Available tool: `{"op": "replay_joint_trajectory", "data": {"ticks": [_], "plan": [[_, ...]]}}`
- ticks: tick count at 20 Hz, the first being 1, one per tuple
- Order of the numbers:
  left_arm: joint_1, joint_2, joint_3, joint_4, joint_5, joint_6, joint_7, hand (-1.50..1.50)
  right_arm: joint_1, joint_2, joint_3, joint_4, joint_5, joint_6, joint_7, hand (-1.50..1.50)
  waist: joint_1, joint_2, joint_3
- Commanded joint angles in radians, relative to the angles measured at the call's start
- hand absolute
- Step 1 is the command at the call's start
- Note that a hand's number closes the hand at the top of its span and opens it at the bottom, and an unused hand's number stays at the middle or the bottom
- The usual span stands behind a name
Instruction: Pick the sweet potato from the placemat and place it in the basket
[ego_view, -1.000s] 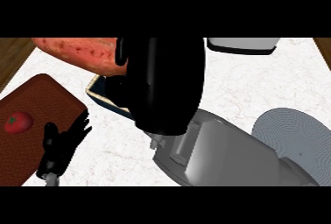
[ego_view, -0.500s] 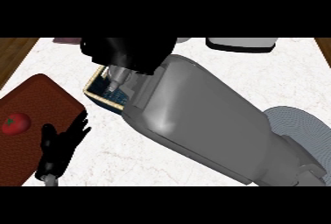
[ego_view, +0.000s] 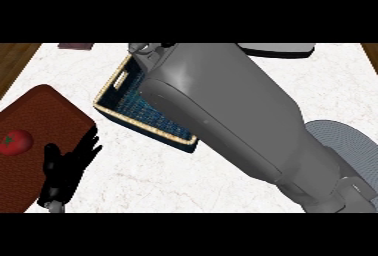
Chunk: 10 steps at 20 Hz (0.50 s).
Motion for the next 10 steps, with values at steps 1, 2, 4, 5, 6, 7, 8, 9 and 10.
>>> {"op": "replay_joint_trajectory", "data": {"ticks": [1, 2, 4, 5, 6, 7, 8, 9, 10], "plan": [[0.032, -0.016, -0.016, 0.056, -0.011, 0.01, 0.036, 0.0, 0.056, 0.009, -0.002, 0.023, -0.043, -0.217, 0.17, 1.5, -0.007, 0.01, -0.008], [0.027, -0.006, -0.001, 0.063, -0.002, 0.004, 0.038, 0.0, 0.026, 0.009, -0.017, 0.047, -0.055, -0.212, 0.165, 1.5, -0.008, 0.009, -0.009], [0.037, 0.0, -0.005, 0.067, 0.0, -0.013, 0.035, 0.0, 0.04, 0.009, -0.001, 0.063, -0.058, -0.251, 0.159, 1.5, -0.012, 0.007, -0.009], [0.052, -0.019, -0.018, 0.043, -0.002, 0.002, 0.045, 0.0, 0.077, 0.009, 0.021, 0.069, -0.066, -0.277, 0.136, 1.5, -0.013, 0.005, -0.008], [0.048, -0.018, -0.004, 0.058, -0.003, 0.014, 0.049, 0.0, 0.096, 0.009, 0.002, 0.069, -0.084, -0.285, 0.107, 1.5, -0.023, 0.006, -0.008], [0.05, -0.021, -0.024, 0.057, -0.024, 0.012, 0.037, 0.0, 0.111, 0.009, 0.04, 0.087, -0.083, -0.322, 0.107, 1.5, -0.017, 0.007, -0.008], [0.047, -0.011, -0.005, 0.06, -0.002, -0.002, 0.04, 0.0, 0.088, 0.009, 0.049, 0.077, -0.089, -0.323, 0.128, 1.5, -0.022, 0.003, -0.008], [0.006, -0.026, -0.003, 0.095, -0.019, 0.02, 0.031, 0.0, 0.095, 0.009, 0.061, 0.103, -0.104, -0.344, 0.113, 1.5, -0.025, 0.008, -0.009], [0.03, -0.022, -0.005, 0.088, -0.02, 0.015, 0.031, 0.0, 0.106, 0.009, 0.07, 0.091, -0.108, -0.354, 0.106, 1.5, -0.031, 0.004, -0.008]]}}
